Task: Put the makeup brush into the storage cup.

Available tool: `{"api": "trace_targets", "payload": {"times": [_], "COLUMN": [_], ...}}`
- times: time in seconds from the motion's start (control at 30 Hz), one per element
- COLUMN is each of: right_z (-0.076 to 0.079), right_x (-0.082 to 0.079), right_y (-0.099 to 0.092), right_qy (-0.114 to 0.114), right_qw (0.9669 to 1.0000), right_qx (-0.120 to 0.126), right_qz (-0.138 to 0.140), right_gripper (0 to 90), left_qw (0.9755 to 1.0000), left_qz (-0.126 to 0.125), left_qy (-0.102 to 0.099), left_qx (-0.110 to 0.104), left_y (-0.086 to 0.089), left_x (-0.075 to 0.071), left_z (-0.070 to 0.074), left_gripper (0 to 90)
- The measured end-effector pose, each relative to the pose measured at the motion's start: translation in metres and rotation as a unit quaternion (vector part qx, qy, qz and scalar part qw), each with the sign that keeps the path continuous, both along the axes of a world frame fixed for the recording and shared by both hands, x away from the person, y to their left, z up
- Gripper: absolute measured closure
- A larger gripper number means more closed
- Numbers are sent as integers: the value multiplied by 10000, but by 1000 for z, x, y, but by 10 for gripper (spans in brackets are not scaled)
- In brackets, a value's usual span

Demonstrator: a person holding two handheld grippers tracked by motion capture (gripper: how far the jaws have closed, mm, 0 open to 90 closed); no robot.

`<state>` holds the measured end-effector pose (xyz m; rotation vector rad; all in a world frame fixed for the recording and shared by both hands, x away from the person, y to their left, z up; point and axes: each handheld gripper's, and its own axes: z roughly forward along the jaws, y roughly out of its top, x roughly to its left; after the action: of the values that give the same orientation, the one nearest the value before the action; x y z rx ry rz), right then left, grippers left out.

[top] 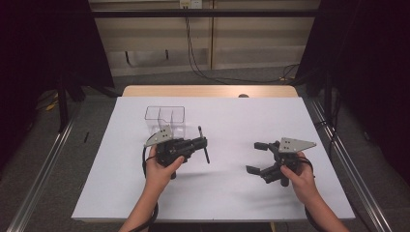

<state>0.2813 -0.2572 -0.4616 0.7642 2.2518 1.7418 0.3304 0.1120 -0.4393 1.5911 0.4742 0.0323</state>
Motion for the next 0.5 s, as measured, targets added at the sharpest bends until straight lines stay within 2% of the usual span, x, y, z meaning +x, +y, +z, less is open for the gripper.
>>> {"api": "trace_targets", "payload": {"times": [0.5], "right_z": [1], "right_x": [-4], "right_y": [-7], "right_qy": [-24], "right_qw": [10000], "right_qx": [-25], "right_qz": [-64], "right_gripper": [38], "left_qw": [10000], "left_qz": [60], "left_qy": [-24], "left_qx": [44], "left_y": [7], "left_x": [2], "left_z": [3], "left_gripper": [832]}}
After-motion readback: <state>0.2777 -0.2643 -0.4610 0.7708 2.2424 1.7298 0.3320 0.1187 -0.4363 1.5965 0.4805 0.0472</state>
